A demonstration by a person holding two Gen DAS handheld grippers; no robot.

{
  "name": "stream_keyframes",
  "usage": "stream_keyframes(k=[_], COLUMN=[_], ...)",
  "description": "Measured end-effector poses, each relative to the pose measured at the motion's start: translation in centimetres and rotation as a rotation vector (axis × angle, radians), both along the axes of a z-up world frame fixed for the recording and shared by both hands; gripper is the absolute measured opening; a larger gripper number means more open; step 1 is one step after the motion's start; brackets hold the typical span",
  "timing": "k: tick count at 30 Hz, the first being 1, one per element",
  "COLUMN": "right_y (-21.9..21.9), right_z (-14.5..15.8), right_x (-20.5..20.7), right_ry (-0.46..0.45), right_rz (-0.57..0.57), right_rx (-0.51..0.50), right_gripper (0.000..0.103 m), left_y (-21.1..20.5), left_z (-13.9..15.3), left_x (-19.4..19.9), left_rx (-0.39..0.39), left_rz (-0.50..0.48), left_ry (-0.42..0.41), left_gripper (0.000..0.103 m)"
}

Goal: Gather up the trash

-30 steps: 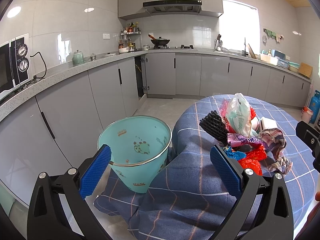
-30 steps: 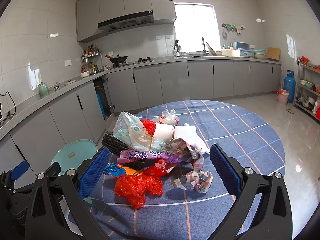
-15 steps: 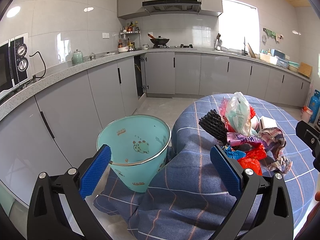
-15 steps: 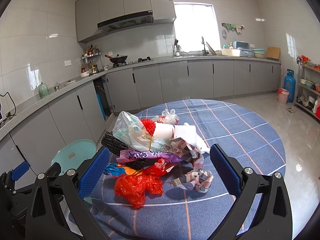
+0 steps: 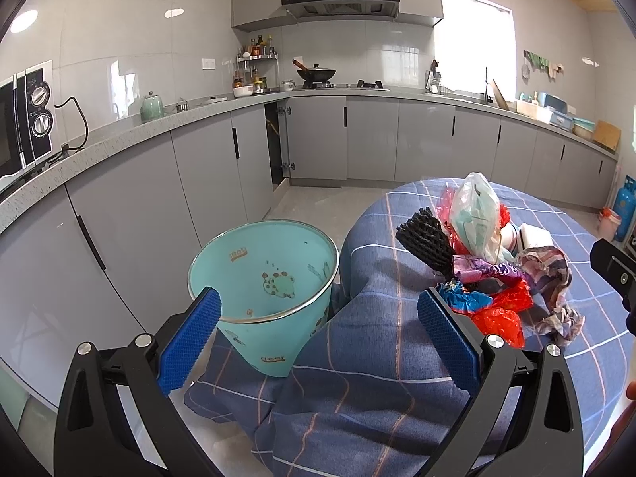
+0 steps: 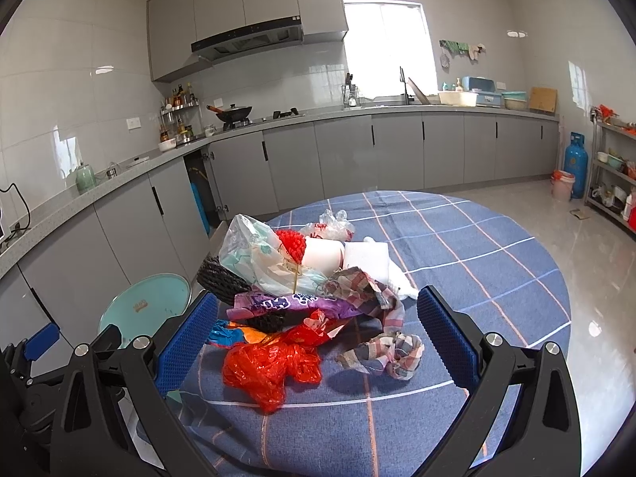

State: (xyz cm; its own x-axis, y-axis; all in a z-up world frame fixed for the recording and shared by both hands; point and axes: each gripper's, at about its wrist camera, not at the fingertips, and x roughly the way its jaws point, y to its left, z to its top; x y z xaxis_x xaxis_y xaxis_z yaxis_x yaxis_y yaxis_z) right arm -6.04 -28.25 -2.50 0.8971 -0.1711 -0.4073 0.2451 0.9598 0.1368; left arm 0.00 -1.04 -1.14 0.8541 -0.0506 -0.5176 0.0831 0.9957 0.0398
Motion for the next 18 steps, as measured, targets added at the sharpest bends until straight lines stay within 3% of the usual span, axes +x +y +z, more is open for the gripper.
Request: stream_keyframes(k=[9,15,17,18], right_y=[-1.4,-5.5,-7.0,-7.5], right_z=[-0.7,-3.0,-3.7,-4.0], right_x=[0.0,-0.4,-0.1,0.3], right_ry=[0.008,0.053,0.074,0.085], right_rz=[-0.027,-0.119,-0.139,-0.132], right_rx=[-0.006,-0.001,0.044,0.056], right_gripper=[0.099,0.098,0.093,0.083], left_y=[-0.1,-0.6,-0.9,-1.1], left_z=[-0.5,-2.2,-3.2,-3.6], left_x=[0.4,1.3,1.6,1.7], left_rx=[-0.002,-0.03,-0.045,-0.051], left_rz=[-0.016,-0.055,-0.09,-0.105], left_ry=[0.017,0.072,0.102,0.12], left_gripper=[0.097,0.097,0.096,0.096])
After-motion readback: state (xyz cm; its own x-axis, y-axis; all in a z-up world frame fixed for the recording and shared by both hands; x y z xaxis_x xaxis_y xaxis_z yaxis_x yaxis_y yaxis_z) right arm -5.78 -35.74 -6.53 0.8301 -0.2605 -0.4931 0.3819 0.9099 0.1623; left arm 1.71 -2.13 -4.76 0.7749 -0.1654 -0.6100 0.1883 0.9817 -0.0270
